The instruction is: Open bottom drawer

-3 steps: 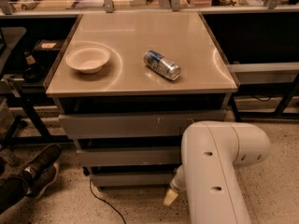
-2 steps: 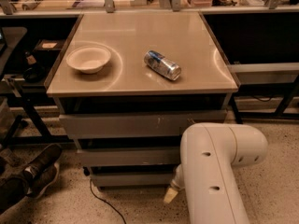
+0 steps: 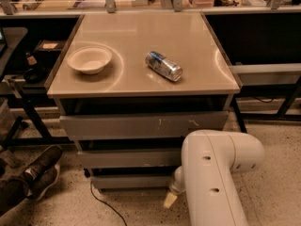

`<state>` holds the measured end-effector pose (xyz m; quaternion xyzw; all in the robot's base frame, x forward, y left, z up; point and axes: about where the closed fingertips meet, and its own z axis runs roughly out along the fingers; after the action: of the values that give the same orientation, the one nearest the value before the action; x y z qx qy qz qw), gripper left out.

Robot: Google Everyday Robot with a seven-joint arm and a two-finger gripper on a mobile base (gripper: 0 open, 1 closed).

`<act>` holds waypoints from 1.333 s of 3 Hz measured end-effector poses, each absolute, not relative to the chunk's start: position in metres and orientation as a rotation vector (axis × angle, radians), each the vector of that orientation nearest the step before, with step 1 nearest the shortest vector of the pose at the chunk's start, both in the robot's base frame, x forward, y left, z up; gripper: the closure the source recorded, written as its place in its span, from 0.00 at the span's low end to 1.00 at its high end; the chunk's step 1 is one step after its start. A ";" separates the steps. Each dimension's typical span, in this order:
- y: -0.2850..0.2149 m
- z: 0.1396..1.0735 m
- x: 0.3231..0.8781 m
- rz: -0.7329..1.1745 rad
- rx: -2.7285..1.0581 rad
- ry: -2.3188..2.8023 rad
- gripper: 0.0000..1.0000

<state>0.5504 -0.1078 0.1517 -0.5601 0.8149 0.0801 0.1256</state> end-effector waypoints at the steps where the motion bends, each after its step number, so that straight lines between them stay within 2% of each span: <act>1: -0.109 0.153 0.545 0.244 -1.636 2.385 0.00; 4: -0.118 0.162 0.501 0.323 -1.615 2.472 0.00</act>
Offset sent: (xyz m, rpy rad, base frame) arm -0.1931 -0.0453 -0.0139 0.0254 0.3563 -0.0622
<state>0.5012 -0.1183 0.1619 -0.5415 0.8293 0.1083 0.0855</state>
